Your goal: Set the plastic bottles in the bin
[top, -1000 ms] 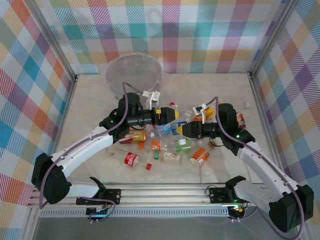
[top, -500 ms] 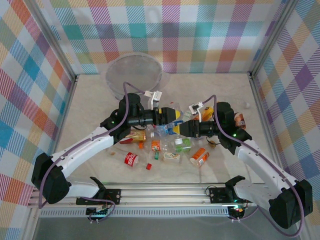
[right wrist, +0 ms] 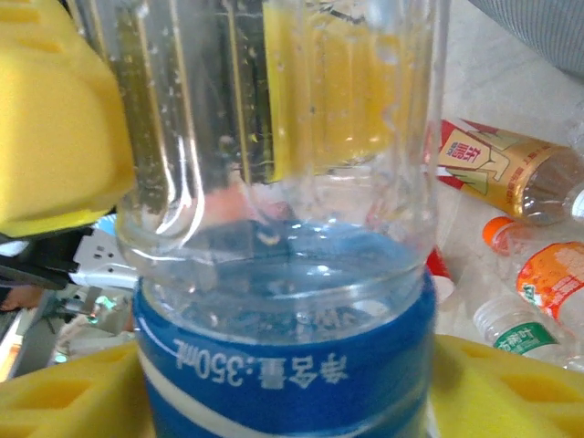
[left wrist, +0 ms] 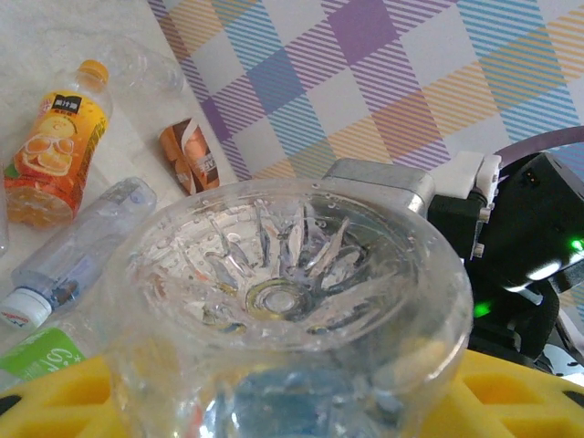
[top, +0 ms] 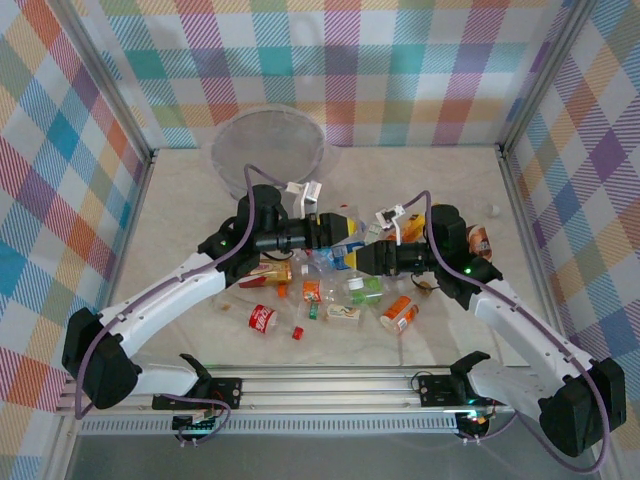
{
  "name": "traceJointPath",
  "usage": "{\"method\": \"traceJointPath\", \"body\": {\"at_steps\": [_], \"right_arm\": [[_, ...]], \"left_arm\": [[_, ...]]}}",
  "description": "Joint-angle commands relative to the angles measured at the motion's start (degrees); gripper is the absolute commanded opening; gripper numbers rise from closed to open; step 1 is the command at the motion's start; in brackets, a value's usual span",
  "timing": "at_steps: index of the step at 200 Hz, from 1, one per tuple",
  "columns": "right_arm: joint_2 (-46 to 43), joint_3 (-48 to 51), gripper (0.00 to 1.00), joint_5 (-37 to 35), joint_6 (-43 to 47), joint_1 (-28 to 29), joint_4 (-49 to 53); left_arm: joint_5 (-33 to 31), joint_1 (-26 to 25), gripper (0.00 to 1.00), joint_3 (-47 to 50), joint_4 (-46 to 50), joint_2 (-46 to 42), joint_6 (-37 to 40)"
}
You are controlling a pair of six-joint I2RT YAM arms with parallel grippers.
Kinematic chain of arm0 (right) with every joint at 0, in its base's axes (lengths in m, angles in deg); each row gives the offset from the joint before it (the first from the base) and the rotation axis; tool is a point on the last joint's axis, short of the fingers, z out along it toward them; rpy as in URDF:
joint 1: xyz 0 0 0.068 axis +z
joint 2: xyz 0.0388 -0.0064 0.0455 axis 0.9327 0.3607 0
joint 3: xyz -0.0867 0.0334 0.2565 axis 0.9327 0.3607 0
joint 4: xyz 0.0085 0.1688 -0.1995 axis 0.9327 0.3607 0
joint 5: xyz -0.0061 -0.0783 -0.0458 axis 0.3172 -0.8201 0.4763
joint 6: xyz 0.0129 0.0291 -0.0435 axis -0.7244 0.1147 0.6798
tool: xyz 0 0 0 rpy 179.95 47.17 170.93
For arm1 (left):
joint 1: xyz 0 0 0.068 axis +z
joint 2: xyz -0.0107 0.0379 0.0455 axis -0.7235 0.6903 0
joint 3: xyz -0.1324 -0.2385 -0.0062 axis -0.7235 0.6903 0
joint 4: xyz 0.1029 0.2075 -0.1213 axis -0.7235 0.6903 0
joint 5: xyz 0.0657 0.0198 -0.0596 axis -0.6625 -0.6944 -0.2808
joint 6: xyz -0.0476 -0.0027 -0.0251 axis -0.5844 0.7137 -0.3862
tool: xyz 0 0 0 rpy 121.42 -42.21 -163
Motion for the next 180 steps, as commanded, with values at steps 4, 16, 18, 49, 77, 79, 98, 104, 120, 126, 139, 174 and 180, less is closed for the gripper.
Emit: {"method": "traceJointPath", "body": {"at_steps": [4,16,18,49,77,79,98,104,120,126,139,174,180], "right_arm": [[-1.8,-2.1,0.85,-0.9,2.3,0.2,2.8],[-3.0,-2.7,0.89,-1.7,3.6,0.2,5.4],[-3.2,-2.9,0.89,-1.8,3.8,0.2,6.0],[-8.1,-5.1,1.0,-6.7,8.4,0.2,13.8],[-12.0,-7.0,1.0,-13.9,11.3,0.2,19.2],[-12.3,-7.1,1.0,-14.4,11.5,0.2,19.3],[-15.0,-7.5,1.0,-18.1,13.7,0.2,19.5],[-15.8,-7.3,1.0,-18.9,14.2,0.3,19.1],[-18.2,-6.9,1.0,-21.2,15.8,0.2,17.7],[-18.9,-7.0,1.0,-21.9,16.5,0.2,17.4],[-20.5,-6.6,1.0,-21.8,18.7,0.2,16.0],[-25.7,-2.2,1.0,-25.4,21.7,0.2,8.5],[-26.0,-2.2,1.0,-26.0,22.2,0.2,8.4]], "left_arm": [[-0.6,-0.5,0.57,-4.4,2.2,-3.0,2.1],[-2.3,-0.5,0.56,-6.6,6.4,-3.3,4.4],[-2.8,-0.5,0.56,-7.1,7.2,-3.3,4.9],[-7.4,-0.3,0.56,-15.8,21.0,-2.9,13.4],[-10.4,0.7,0.56,-25.0,30.6,-0.2,21.1],[-10.8,0.7,0.57,-25.6,31.1,0.1,21.8],[-13.8,1.5,0.56,-31.4,36.2,2.3,26.5],[-14.5,1.8,0.56,-33.6,37.4,2.9,27.8],[-15.8,2.9,0.56,-37.9,40.1,4.8,30.5],[-16.5,3.3,0.56,-39.4,41.0,5.6,31.5],[-17.3,4.2,0.56,-42.4,42.7,7.0,33.2],[-18.1,7.9,0.56,-48.4,44.9,10.0,35.9],[-18.0,8.6,0.56,-49.3,45.0,10.5,36.2]]}}
